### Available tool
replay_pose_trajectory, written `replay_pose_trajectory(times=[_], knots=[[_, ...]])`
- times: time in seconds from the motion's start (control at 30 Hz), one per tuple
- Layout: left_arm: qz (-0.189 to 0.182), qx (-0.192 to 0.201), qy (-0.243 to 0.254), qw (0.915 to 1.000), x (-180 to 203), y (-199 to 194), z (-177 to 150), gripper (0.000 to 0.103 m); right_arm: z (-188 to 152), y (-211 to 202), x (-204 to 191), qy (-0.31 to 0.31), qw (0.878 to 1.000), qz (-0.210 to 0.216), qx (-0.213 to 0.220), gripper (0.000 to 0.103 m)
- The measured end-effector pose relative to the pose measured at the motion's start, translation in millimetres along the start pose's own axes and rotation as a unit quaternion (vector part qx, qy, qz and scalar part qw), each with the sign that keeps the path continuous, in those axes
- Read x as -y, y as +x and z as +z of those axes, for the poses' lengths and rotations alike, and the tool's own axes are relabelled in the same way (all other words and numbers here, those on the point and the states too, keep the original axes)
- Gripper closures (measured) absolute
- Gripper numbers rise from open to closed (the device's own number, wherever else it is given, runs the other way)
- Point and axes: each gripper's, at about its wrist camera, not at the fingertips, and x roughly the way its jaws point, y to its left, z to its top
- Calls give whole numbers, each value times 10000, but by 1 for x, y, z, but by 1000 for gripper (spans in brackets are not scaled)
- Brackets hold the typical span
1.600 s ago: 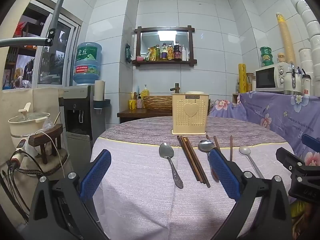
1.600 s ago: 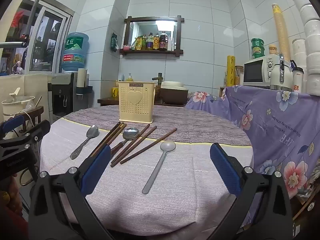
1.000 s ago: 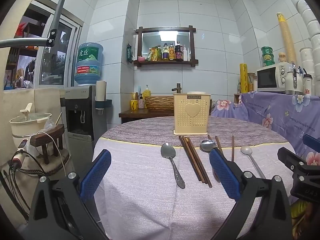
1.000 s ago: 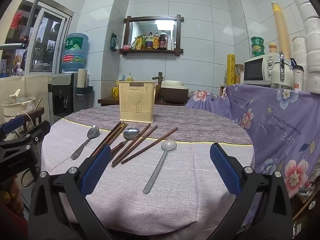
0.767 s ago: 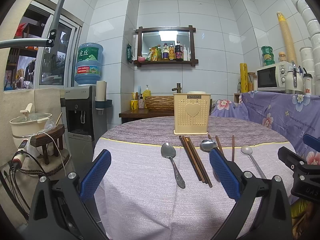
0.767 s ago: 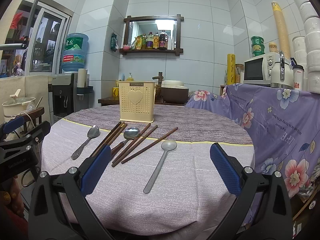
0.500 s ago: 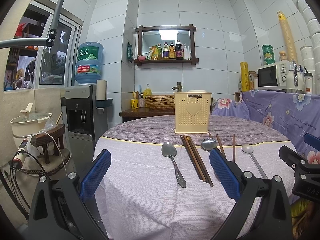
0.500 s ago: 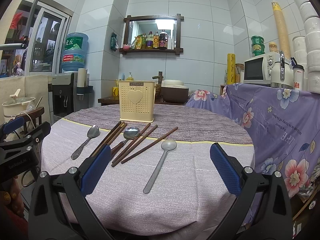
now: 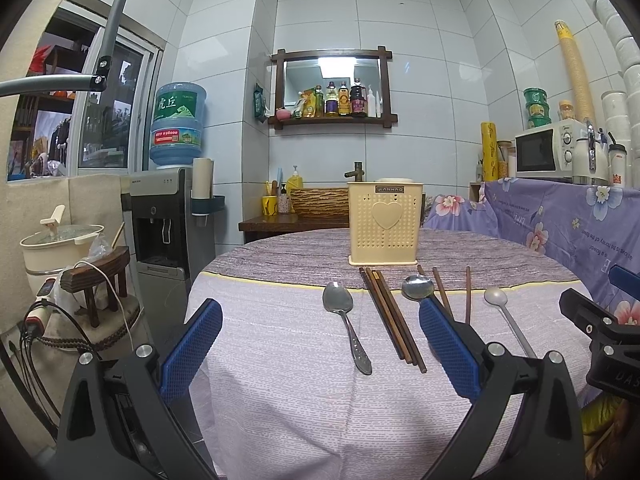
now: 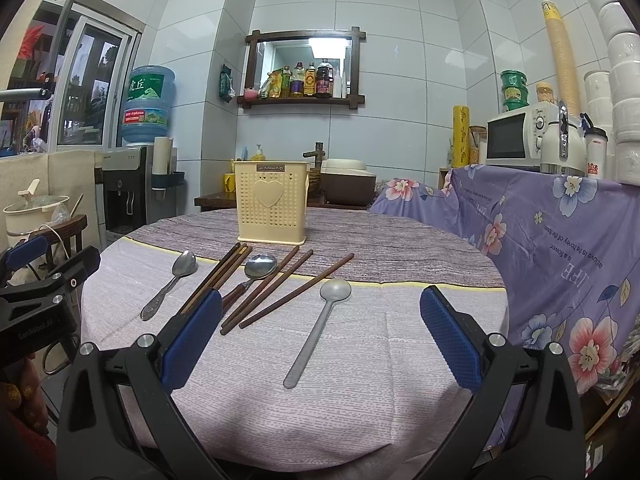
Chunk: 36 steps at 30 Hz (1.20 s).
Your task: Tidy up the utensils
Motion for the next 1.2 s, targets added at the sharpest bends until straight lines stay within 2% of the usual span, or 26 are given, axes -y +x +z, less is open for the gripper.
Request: replay_pose_trajectory(times=[1.2], knots=[[17,-52,3,10000,0,2,-3,5,1,2,0,3,10000,14,-38,5]])
